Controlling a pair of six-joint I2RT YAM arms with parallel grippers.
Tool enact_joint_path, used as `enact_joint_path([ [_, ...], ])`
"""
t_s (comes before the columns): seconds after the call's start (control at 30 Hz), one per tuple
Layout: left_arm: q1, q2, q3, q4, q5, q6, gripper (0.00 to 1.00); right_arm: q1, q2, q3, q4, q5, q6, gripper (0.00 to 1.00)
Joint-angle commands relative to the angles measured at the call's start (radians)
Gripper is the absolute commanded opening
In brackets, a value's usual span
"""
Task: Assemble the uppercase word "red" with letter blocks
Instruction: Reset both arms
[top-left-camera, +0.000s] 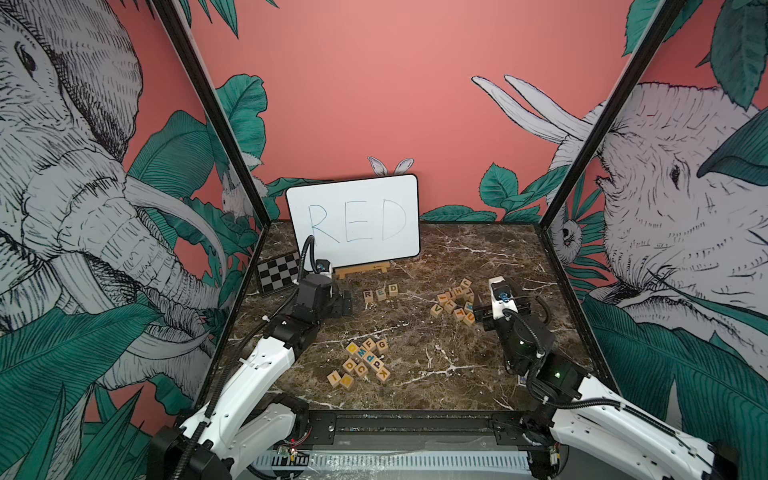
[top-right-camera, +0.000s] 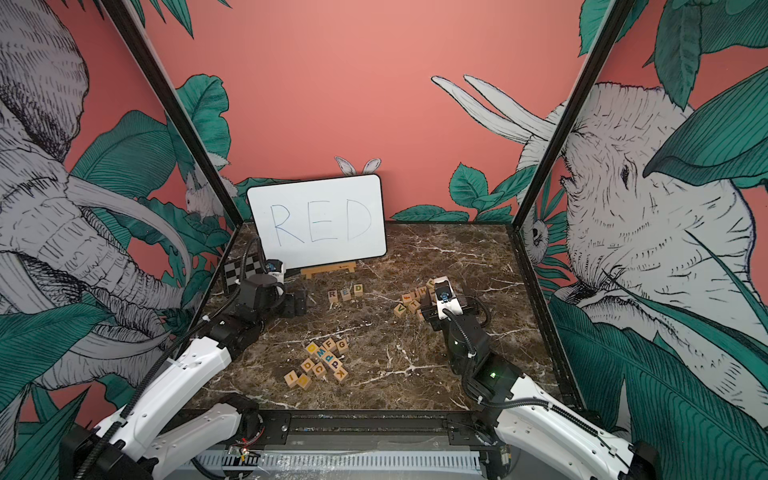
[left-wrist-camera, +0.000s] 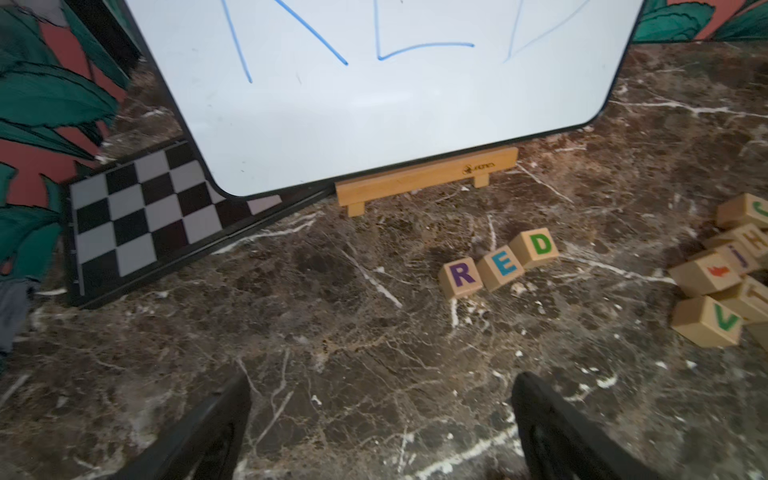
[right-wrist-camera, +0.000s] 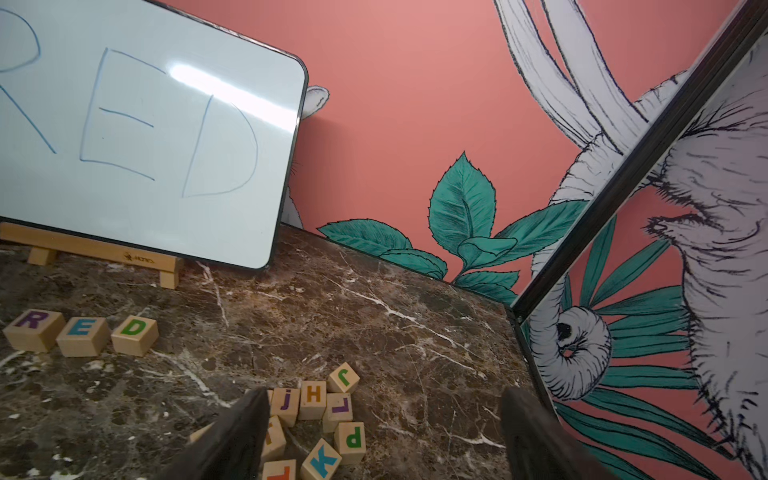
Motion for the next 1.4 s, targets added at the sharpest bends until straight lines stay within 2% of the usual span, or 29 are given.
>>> enact_joint_path([
  [0.0, 0.005, -0.033, -0.026, 0.074, -0.095, 0.064, 0.99, -0.072, 0.039, -0.022, 0.171, 0.049, -0.114, 0.92],
  [0.07, 0.005, -0.041, -0.050, 0.119, -0.093, 0.069, 1.00, -0.155, 0.066, -0.032, 0.188, 0.008, -0.058, 0.93],
  [0.13, 0.005, -0.046, -0.092, 0.189, -0.133, 0.049, 0.99, -0.244, 0.089, -0.046, 0.193, -0.057, -0.001, 0.93],
  [0.2, 0.005, -0.056, -0.142, 0.263, -0.190, 0.052, 0.99, -0.307, 0.113, -0.069, 0.218, -0.070, 0.037, 0.96],
  [0.37, 0.005, -0.057, -0.230, 0.428, -0.501, 0.092, 0.99, -0.423, 0.161, -0.146, 0.314, -0.050, 0.067, 0.99],
  [0.47, 0.005, -0.039, -0.329, 0.637, -0.566, 0.270, 0.99, -0.487, 0.197, -0.166, 0.309, -0.095, 0.072, 0.99],
  [0.57, 0.007, -0.020, -0.380, 0.727, -0.599, 0.333, 1.00, -0.540, 0.257, -0.192, 0.360, -0.130, 0.119, 0.99],
  [0.77, 0.046, 0.069, -0.426, 0.846, -0.529, 0.416, 1.00, -0.589, 0.441, -0.183, 0.464, -0.186, 0.133, 0.99],
  [1.0, 0.178, 0.177, -0.451, 0.932, -0.412, 0.310, 1.00, -0.626, 0.609, -0.188, 0.624, -0.217, 0.128, 0.99],
  [1.17, 0.240, 0.237, -0.478, 1.090, -0.296, 0.335, 1.00, -0.669, 0.667, -0.173, 0.675, -0.296, 0.158, 1.00],
  [1.3, 0.350, 0.322, -0.469, 1.211, -0.125, 0.299, 1.00, -0.695, 0.768, -0.162, 0.751, -0.414, 0.153, 0.99],
  [1.37, 0.382, 0.345, -0.429, 1.158, -0.067, 0.274, 0.99, -0.695, 0.795, -0.159, 0.772, -0.451, 0.138, 0.98],
])
